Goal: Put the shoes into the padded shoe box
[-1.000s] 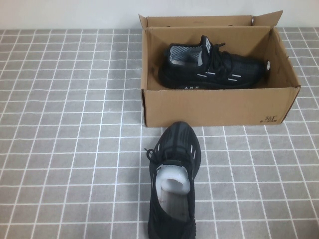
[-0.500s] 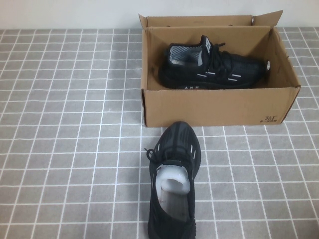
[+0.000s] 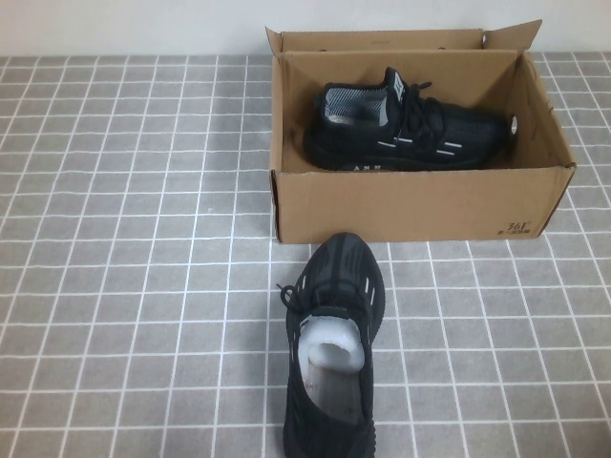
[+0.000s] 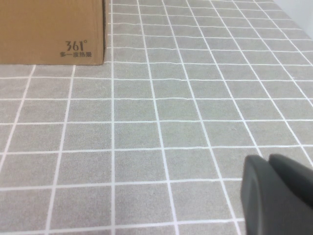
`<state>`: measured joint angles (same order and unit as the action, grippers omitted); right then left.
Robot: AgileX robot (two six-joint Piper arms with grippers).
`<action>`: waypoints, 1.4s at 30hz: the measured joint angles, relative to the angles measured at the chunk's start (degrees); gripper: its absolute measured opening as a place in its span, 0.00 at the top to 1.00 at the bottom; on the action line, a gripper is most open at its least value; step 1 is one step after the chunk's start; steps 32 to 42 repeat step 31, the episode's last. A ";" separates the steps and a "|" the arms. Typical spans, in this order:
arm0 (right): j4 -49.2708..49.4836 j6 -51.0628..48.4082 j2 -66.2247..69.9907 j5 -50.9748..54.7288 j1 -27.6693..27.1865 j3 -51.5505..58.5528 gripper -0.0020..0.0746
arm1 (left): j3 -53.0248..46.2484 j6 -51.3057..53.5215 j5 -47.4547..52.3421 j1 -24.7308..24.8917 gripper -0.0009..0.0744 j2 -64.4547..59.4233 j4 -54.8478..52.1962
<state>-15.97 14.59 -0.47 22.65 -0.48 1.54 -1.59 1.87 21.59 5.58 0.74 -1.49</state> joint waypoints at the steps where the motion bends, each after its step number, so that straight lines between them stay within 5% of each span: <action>1: 0.00 0.00 0.00 0.00 0.00 0.00 0.98 | 0.00 0.00 0.00 0.00 0.99 0.00 0.00; 42: 0.00 0.00 0.00 0.00 0.00 0.00 0.98 | 0.00 0.00 -0.23 0.00 0.99 0.00 -2.16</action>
